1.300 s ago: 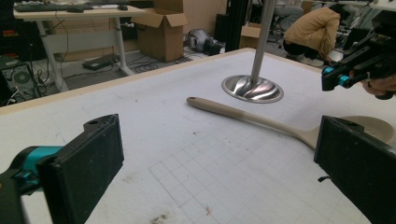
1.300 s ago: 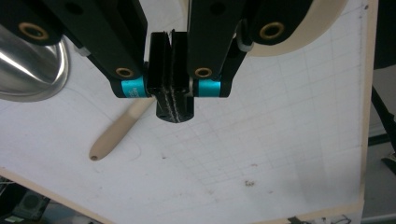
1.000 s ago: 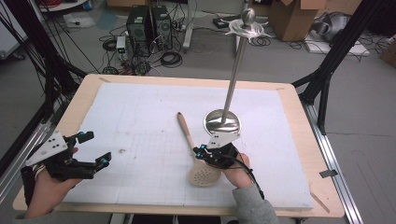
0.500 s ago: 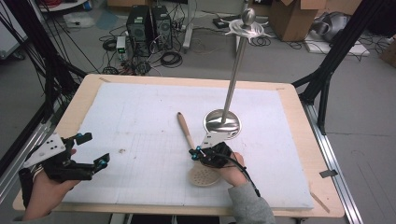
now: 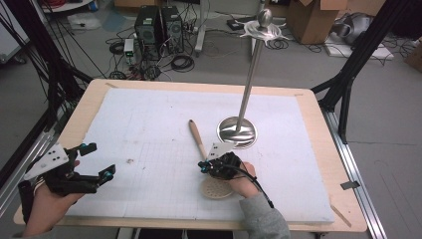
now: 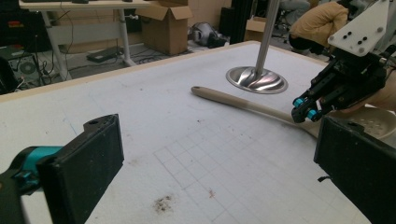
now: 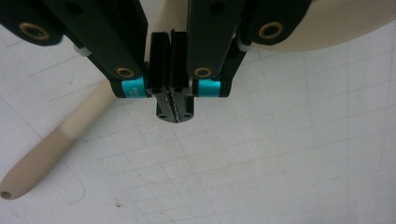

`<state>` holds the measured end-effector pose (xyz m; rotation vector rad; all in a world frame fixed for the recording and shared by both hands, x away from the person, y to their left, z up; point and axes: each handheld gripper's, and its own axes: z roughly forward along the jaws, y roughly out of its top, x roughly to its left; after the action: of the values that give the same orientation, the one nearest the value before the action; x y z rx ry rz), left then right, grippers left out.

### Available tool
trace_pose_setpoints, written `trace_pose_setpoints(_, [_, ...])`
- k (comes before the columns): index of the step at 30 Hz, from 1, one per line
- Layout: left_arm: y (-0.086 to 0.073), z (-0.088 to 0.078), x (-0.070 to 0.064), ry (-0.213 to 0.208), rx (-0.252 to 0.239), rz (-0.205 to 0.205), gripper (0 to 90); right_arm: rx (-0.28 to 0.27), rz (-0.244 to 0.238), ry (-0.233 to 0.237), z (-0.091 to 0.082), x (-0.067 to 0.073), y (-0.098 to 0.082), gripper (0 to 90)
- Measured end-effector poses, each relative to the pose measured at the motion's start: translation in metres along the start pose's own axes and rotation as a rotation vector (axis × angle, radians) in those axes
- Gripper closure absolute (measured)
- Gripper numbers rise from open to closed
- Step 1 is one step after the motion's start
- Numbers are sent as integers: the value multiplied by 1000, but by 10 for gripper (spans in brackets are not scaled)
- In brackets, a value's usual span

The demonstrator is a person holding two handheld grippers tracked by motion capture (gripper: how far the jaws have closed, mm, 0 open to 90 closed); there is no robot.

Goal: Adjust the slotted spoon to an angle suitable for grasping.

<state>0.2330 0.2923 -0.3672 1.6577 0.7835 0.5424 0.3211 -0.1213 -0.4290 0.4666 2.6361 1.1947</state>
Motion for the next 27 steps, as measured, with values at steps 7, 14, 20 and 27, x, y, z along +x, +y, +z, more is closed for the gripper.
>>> trace_pose_setpoints(7, [-1,-1,0,2,2,0,18,23,-3,15,5,1,1,897])
trace_pose_setpoints(14, [-1,-2,0,8,-1,-6,19,83,-31,9,11,2,-1,897])
trace_pose_setpoints(20, [-1,-2,0,5,2,-1,19,93,-11,22,11,0,-3,899])
trace_pose_setpoints(27, [-1,-2,0,6,2,-2,18,101,17,47,8,-2,-5,900])
